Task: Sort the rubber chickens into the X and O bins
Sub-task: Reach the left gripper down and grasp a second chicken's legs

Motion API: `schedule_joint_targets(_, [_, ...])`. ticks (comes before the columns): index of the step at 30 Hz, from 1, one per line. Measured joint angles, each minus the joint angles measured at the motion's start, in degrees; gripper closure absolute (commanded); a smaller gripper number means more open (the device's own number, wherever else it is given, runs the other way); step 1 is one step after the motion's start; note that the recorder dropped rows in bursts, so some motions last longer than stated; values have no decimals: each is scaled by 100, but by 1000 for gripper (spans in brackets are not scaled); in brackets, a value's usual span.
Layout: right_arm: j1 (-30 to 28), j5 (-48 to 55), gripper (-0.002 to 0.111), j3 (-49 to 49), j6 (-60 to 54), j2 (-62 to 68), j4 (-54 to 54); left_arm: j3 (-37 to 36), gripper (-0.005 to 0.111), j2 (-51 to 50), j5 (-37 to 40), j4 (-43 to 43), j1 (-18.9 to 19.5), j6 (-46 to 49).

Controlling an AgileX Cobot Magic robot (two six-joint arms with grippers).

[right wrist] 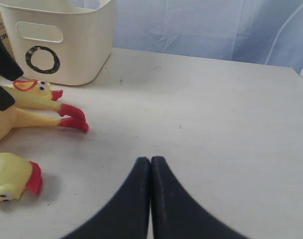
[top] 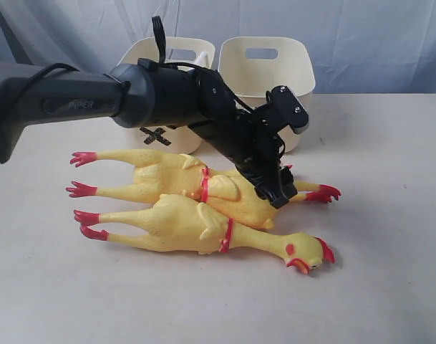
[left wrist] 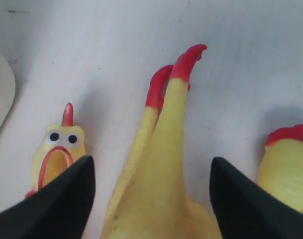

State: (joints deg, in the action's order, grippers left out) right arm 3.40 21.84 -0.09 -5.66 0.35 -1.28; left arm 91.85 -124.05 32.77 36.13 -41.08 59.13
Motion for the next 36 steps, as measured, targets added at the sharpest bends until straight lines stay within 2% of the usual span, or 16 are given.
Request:
schedule_joint_targets(16, [0,0,108,0,0,0,0,0,46,-206,129,-31,0,0])
schedule_joint_targets(18, [0,0,108,0,0,0,0,0,51,-206,142,-43,0,0])
schedule_joint_targets(26, [0,0,108,0,0,0,0,0,89,-206,155,-52,0,0])
schedule_joint_targets(30, [0,0,108,0,0,0,0,0,104,-206,155,-52,0,0])
schedule_joint_targets(31, [0,0,108,0,0,0,0,0,107,-206,155,-52,0,0])
schedule_joint_targets(36, [0,0,108,0,0,0,0,0,107,-206,155,-52,0,0])
